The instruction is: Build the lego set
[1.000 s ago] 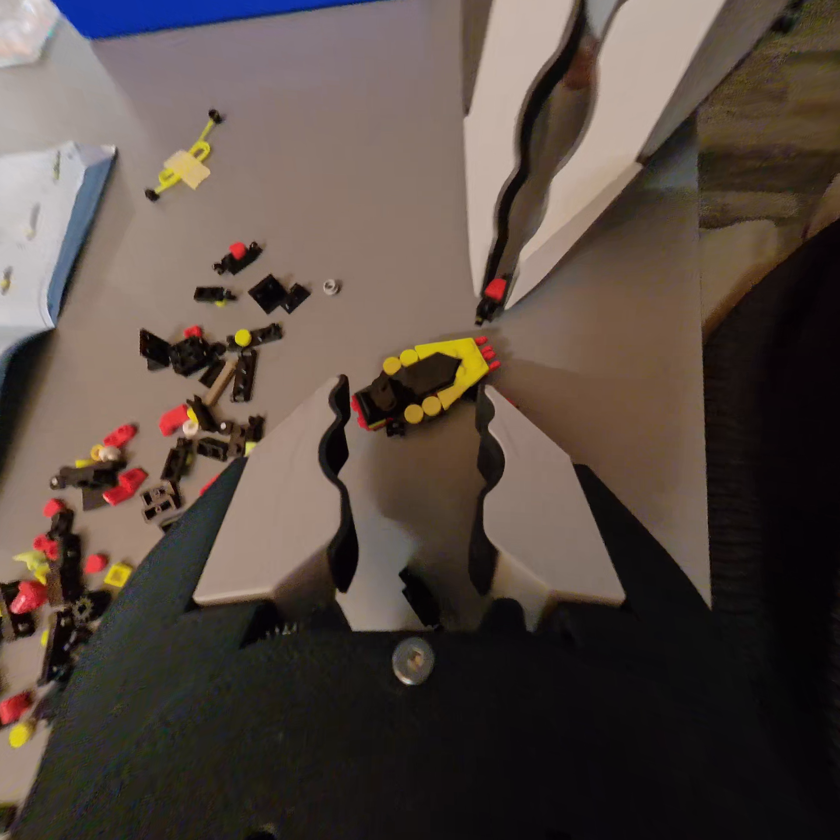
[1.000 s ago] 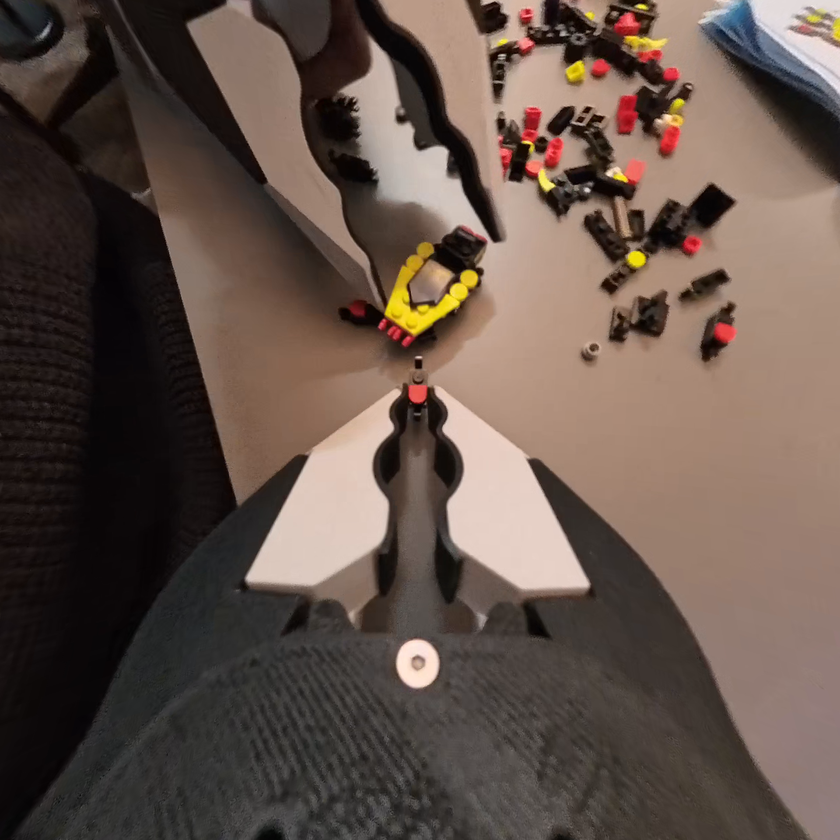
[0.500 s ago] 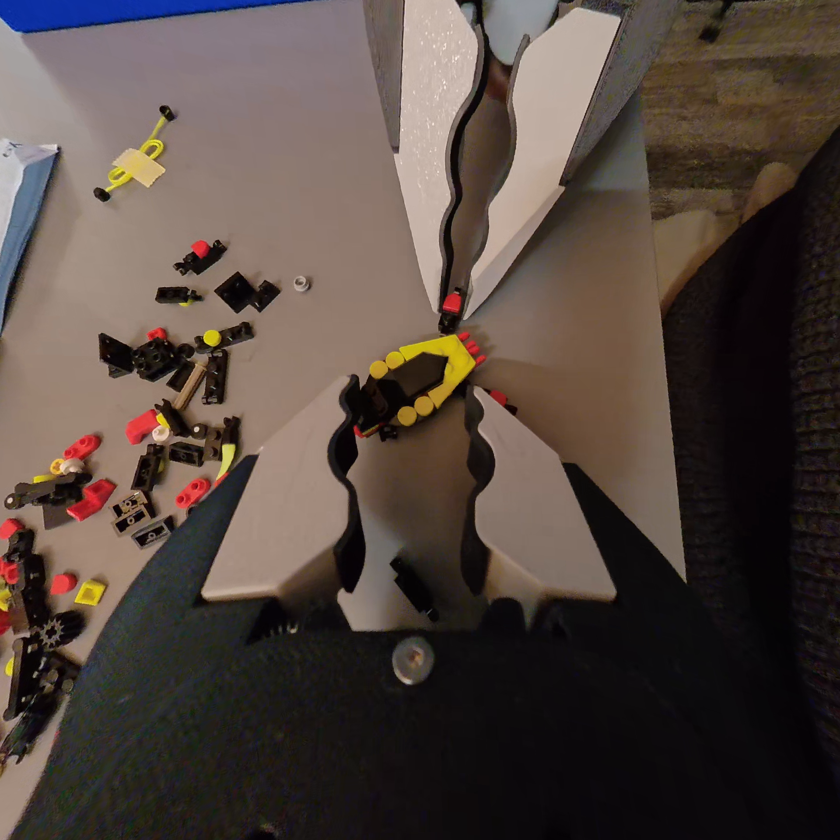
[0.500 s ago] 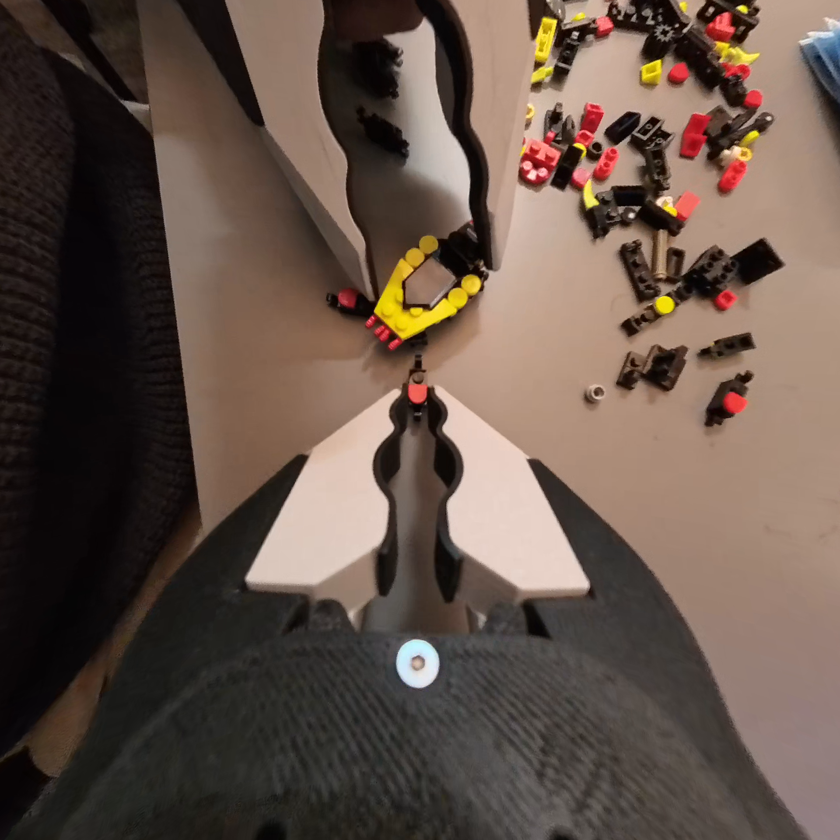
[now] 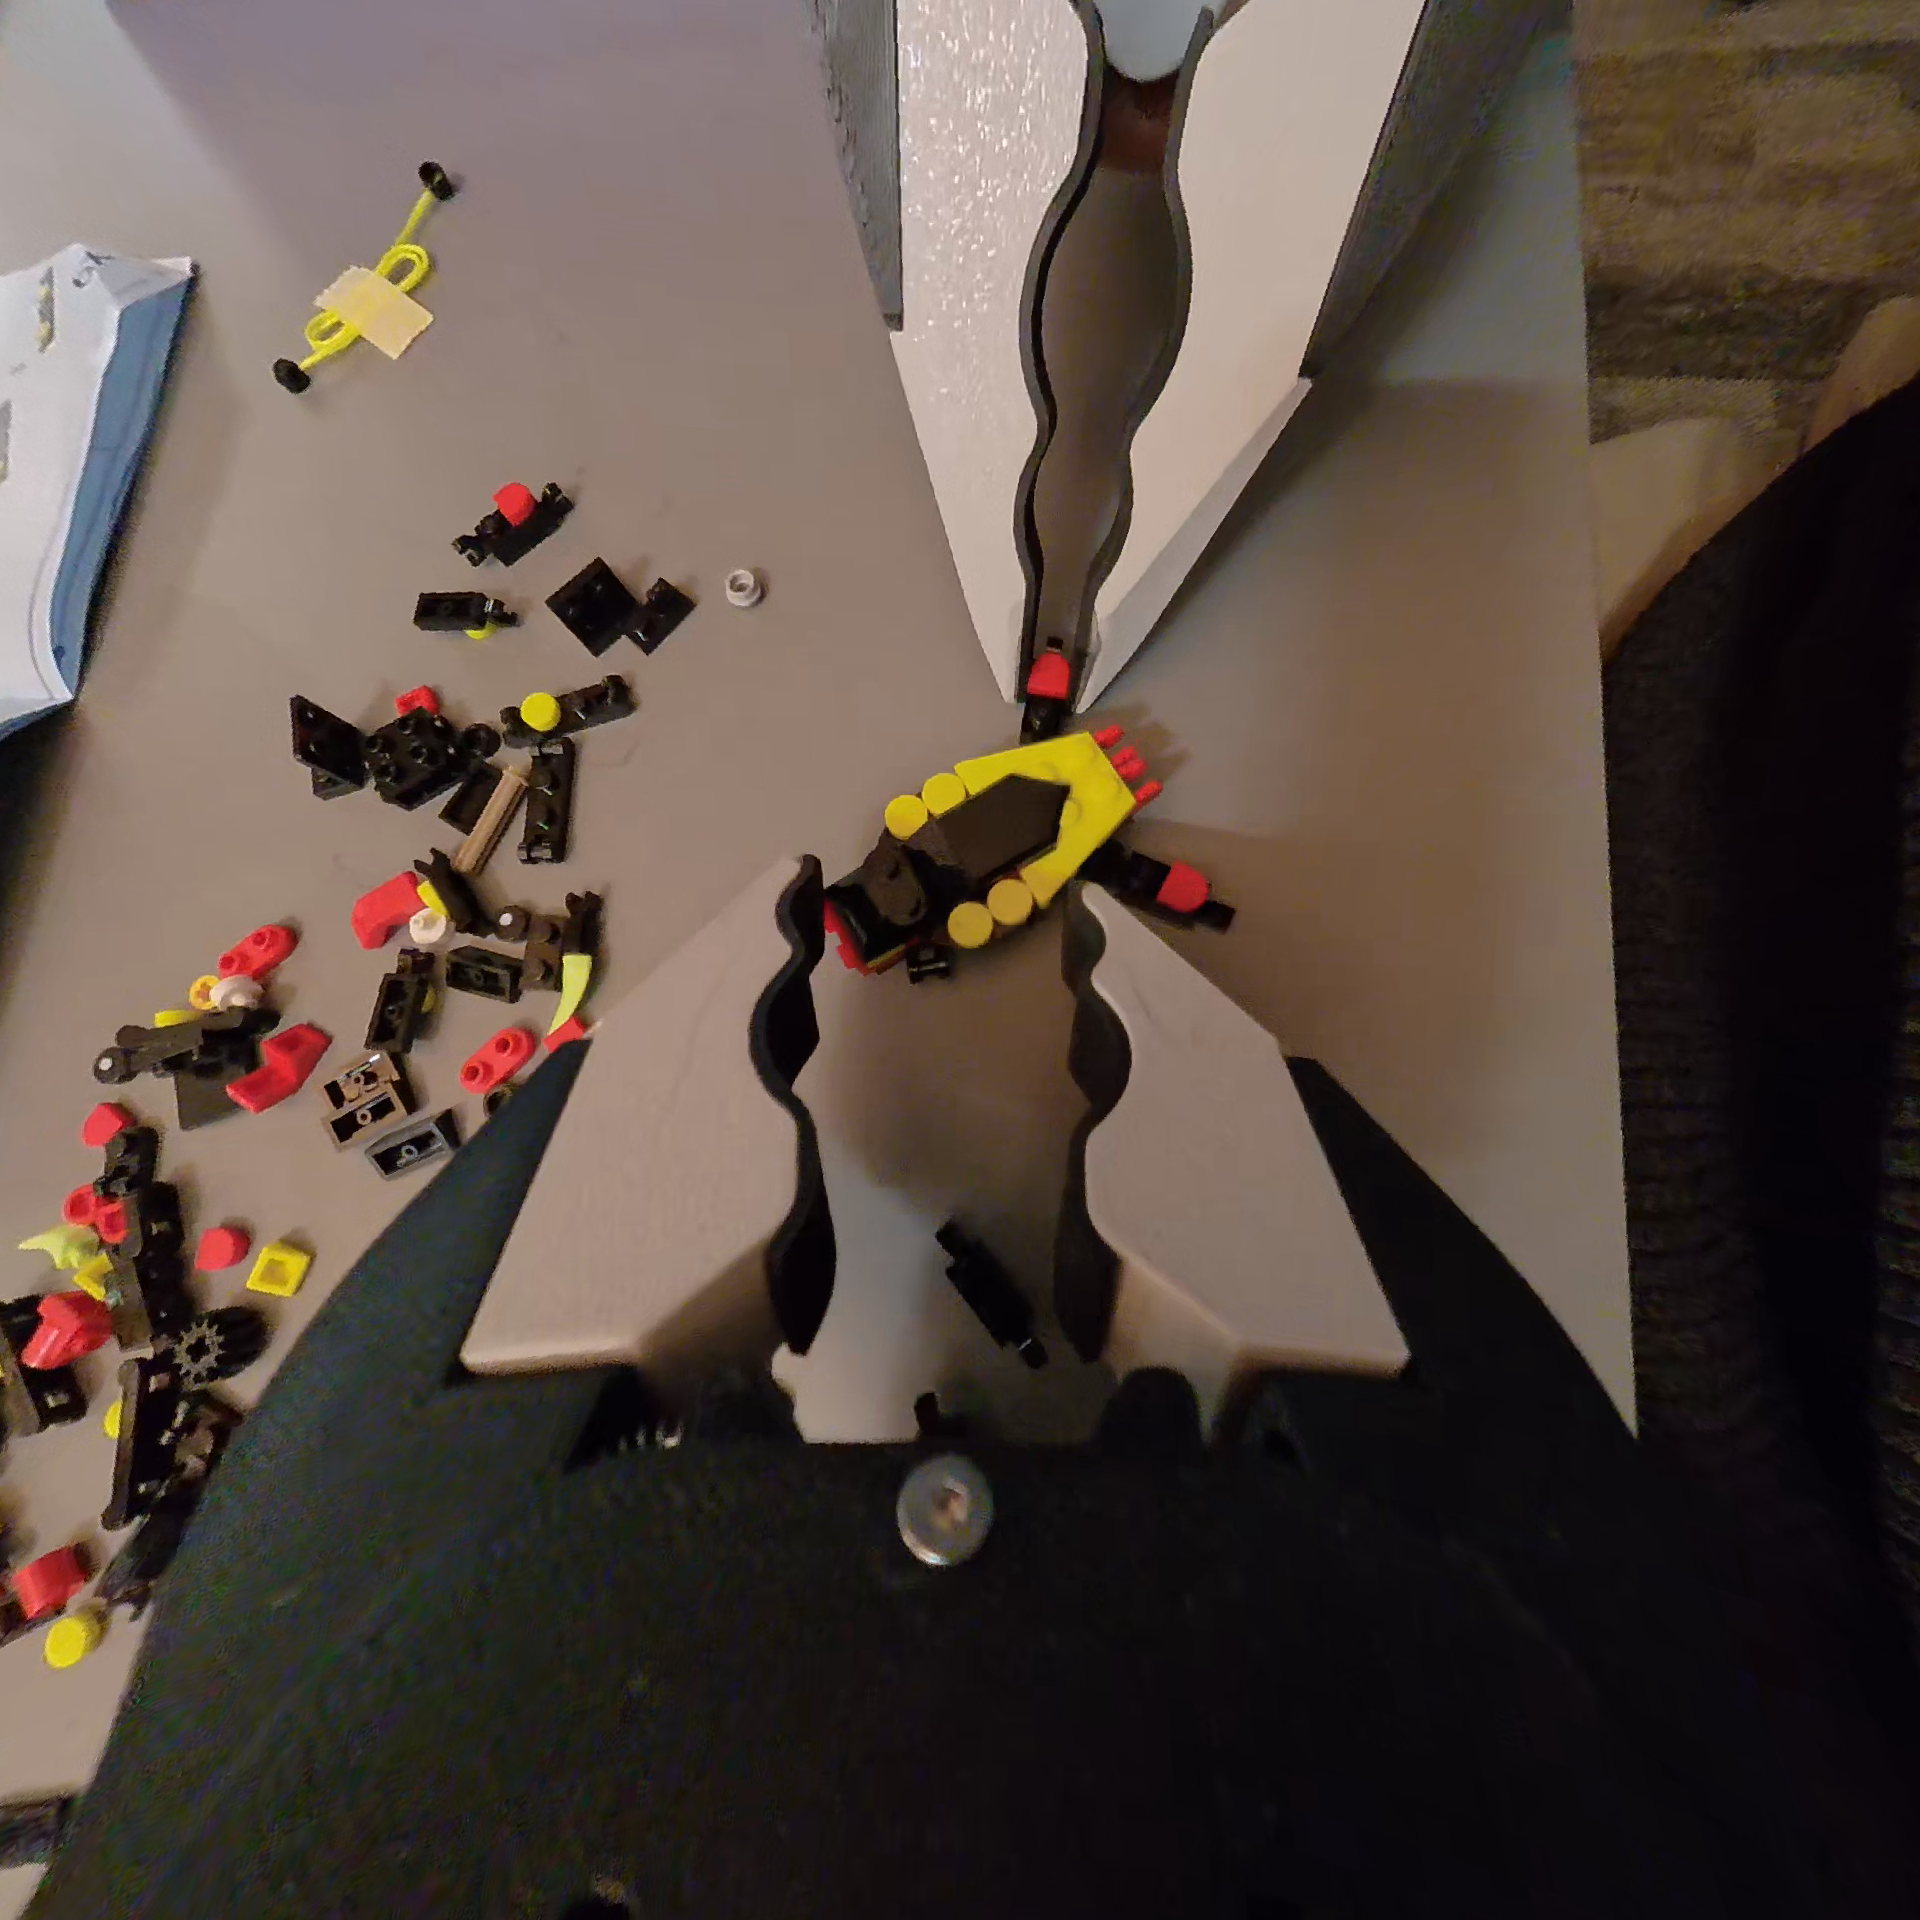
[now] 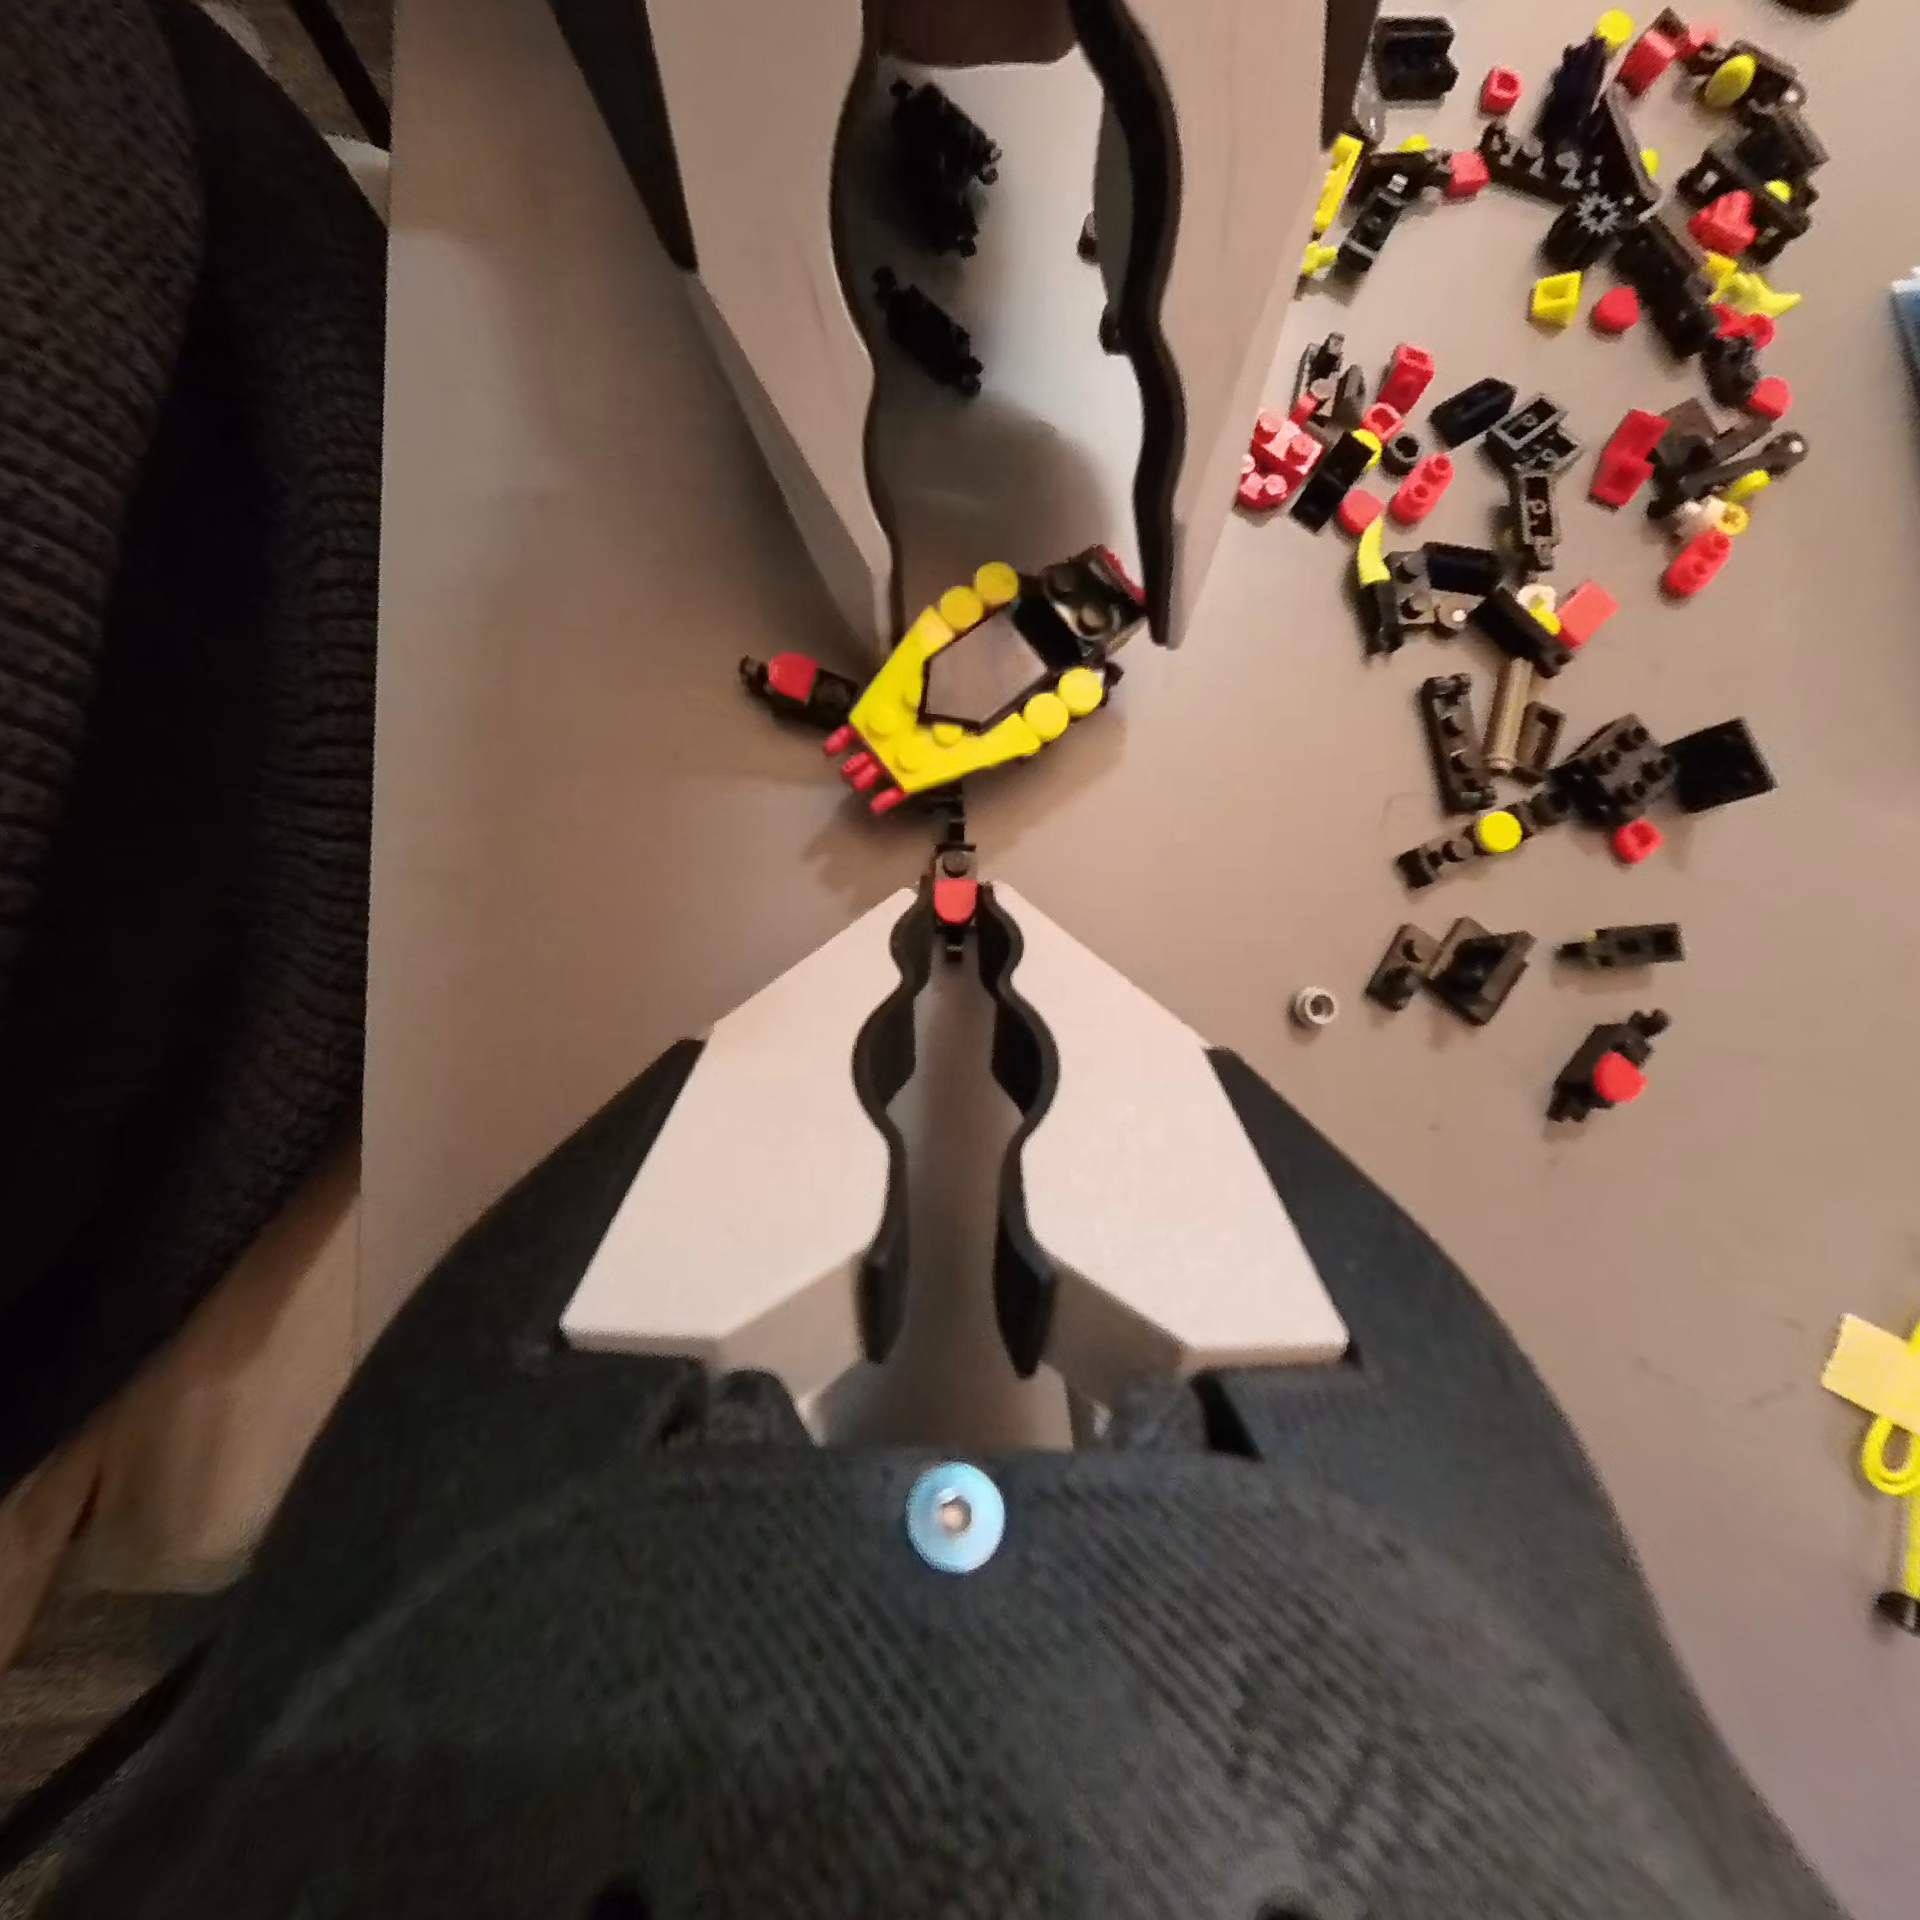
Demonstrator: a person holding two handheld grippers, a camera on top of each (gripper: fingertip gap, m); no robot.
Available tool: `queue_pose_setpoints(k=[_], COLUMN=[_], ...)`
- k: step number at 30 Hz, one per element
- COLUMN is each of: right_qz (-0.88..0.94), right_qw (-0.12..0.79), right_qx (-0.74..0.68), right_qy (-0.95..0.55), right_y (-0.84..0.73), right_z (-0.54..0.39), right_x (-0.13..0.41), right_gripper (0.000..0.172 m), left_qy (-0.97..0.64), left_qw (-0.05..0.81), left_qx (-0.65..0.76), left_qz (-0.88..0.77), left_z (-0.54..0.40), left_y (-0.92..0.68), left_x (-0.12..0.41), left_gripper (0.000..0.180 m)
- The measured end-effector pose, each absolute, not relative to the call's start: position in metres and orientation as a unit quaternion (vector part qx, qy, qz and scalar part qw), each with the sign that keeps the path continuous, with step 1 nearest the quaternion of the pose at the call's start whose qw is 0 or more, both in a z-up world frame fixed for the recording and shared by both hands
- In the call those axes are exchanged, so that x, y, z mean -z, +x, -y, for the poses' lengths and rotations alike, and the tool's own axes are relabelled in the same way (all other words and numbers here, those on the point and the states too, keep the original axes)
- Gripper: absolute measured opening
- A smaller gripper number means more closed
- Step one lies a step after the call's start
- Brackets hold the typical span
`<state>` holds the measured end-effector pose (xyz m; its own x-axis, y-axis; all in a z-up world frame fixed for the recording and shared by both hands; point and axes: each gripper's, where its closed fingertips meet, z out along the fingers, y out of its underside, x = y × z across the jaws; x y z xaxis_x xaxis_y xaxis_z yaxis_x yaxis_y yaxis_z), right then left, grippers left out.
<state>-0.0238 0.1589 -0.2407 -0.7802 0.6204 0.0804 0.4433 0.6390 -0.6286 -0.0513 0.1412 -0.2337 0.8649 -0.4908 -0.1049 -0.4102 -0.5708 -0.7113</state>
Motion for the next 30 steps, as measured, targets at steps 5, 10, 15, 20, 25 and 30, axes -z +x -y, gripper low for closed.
queue_pose_setpoints(k=[5, 10, 15, 20, 25, 30], right_qz=[0.894, 0.894, 0.892, 0.891, 0.883, 0.882], right_qw=[0.142, 0.14, 0.139, 0.141, 0.13, 0.134], right_qx=[-0.308, -0.312, -0.32, -0.328, -0.346, -0.346], right_qy=[-0.292, -0.291, -0.288, -0.282, -0.291, -0.289], right_y=[-0.0217, -0.021, -0.0202, -0.0189, -0.0186, -0.0194], right_z=[-0.1569, -0.1564, -0.1552, -0.1528, -0.1514, -0.15], right_x=[0.2406, 0.2403, 0.2394, 0.24, 0.2399, 0.2399], right_gripper=[0.006, 0.006, 0.006, 0.006, 0.006, 0.006], left_qy=[-0.885, -0.883, -0.883, -0.876, -0.875, -0.876], left_qw=[0.385, 0.386, 0.385, 0.39, 0.399, 0.401], left_qx=[0.048, 0.039, 0.039, 0.012, 0.013, 0.011], left_qz=[-0.257, -0.263, -0.265, -0.283, -0.274, -0.269], left_z=[-0.1412, -0.141, -0.1399, -0.1389, -0.1383, -0.138], left_y=[-0.0513, -0.0509, -0.0501, -0.0486, -0.048, -0.0481], left_x=[0.234, 0.2343, 0.2344, 0.2354, 0.2355, 0.2356], left_gripper=[0.043, 0.042, 0.041, 0.041, 0.04, 0.04])
